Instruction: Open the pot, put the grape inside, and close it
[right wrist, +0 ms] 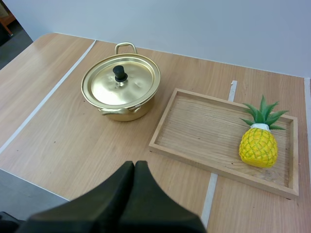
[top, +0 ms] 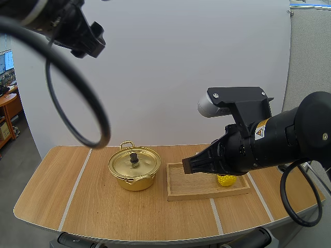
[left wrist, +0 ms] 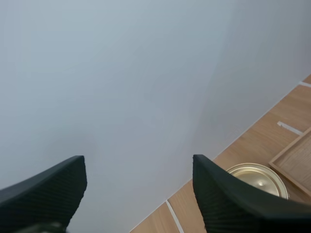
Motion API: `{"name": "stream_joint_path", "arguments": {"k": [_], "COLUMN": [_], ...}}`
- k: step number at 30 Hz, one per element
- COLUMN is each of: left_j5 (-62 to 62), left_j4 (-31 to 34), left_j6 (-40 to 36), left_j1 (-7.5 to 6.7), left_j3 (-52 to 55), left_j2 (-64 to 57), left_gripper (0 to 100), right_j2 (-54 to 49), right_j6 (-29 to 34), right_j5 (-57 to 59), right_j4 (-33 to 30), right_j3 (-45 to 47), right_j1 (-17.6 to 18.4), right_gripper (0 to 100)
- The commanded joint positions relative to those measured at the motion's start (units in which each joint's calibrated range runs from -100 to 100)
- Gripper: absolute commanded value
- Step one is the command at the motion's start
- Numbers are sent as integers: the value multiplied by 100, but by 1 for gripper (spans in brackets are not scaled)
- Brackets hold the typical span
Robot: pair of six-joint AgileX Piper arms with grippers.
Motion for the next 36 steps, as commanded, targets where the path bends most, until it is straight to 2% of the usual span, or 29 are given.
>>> {"name": "stream_joint_path", "arguments": {"k": [1, 4, 5, 7, 8, 9, 10, 11, 12, 21, 26, 31, 36], "left_j5": [41, 41, 41, 41, 41, 41, 41, 41, 41, 41, 12, -840, -1747], "left_j4": [47, -75, -179, -232, -247, -259, -259, -259, -259, -300, -310, -337, -337], "left_j6": [-562, -737, -837, -937, -977, -989, -989, -989, -989, -1175, -1628, -2040, -2300], "left_j1": [-23, -23, -23, -23, -23, -23, -23, -23, -23, -15, 135, 235, 249], "left_j3": [-38, -38, -38, -24, -8, 26, 85, 180, 253, 1979, 2750, 3486, 4137], "left_j2": [-727, -1071, -1245, -1454, -1608, -1744, -1857, -2003, -2092, -3455, -4044, -4703, -5056], "left_gripper": [100, 100, 94, 71, 49, 32, 22, 6, 0, 0, 0, 0, 0], "right_j2": [-53, -53, -53, -53, -53, -66, -66, -112, -138, -570, -608, -848, -1360], "right_j6": [-58, -58, -58, -58, -58, -58, -58, -58, -58, -61, -61, -61, -61], "right_j5": [0, 0, 0, 0, 0, 0, 0, 0, 0, 0, 0, 0, -216], "right_j4": [-22, -22, -22, -22, -22, -22, -22, -22, -22, -22, 31, 122, 122], "right_j3": [2, 2, 2, 2, 2, 2, 2, 2, 2, 2, 2, 2, 9], "right_j1": [-18, -18, -18, -18, -18, -18, -18, -18, -18, -37, -233, -389, -517], "right_gripper": [0, 0, 0, 0, 0, 0, 0, 0, 0, 0, 0, 0, 0]}}
